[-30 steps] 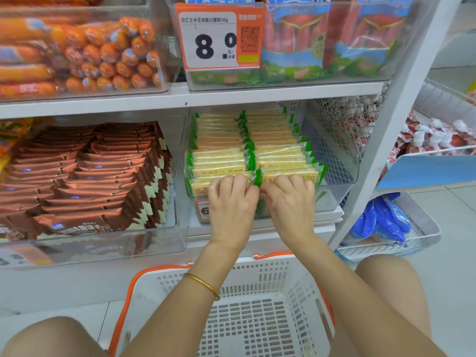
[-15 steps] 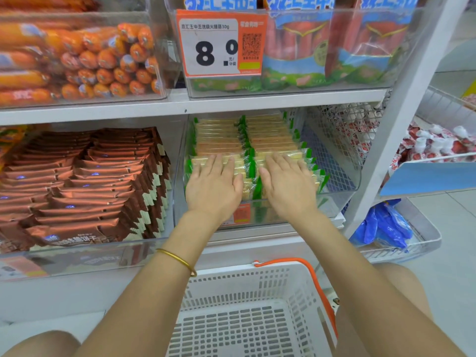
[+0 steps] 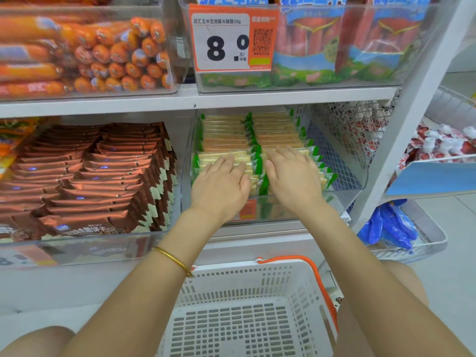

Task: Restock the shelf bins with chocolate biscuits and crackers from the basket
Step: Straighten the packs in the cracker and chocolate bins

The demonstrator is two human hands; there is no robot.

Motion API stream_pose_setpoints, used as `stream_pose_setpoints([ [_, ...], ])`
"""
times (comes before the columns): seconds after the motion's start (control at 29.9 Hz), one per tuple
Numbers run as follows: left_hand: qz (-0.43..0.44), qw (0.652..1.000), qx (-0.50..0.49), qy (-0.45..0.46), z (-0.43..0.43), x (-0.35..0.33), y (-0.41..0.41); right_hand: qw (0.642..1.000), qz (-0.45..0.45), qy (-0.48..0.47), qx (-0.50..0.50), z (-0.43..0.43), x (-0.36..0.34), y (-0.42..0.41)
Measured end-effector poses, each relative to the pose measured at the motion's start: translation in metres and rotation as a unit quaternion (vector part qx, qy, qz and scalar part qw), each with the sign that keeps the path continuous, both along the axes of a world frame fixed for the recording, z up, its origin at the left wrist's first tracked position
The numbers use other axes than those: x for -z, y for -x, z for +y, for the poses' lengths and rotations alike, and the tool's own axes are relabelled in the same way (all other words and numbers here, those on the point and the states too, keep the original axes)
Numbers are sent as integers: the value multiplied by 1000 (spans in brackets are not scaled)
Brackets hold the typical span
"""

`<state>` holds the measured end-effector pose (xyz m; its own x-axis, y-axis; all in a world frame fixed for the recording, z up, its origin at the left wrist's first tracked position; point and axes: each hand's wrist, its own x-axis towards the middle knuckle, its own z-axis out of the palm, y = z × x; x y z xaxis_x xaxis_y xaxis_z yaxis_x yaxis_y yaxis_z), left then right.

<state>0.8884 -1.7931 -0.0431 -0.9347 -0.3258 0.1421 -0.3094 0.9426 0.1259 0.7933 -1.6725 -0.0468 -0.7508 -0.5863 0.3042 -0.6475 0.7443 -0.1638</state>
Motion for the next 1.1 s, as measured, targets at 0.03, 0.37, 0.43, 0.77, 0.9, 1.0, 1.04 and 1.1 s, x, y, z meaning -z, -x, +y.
stream_pose_setpoints([
  [0.03, -8, 1000, -2, 3, -4, -2, 1, 1000, -3, 2, -13, -6, -3, -2],
  [0.37, 23, 999, 21, 33, -50, -57, -35, 990, 12, 110, -93, -81, -32, -49],
  [0.43, 16, 999, 4, 33, -79, -68, -64, 981, 2, 149, -126, -105, -40, -73],
  [0.77, -87, 988, -125, -21, -168, -36, -161, 970, -101, 70, -209, -162, 0, -167],
  [0.9, 15, 993, -112, -32, -173, -31, -168, 973, -114, 96, -175, -174, 2, -162],
  [1.0, 10, 997, -77, -9, -174, -28, -174, 975, -107, 108, -164, -176, 2, -165],
  [1.04, -5, 997, -76, -13, -175, -25, -175, 976, -105, 107, -156, -178, 2, -167],
  [1.1, -26, 996, -82, -28, -180, -22, -176, 982, -90, 84, -146, -180, 2, -168],
])
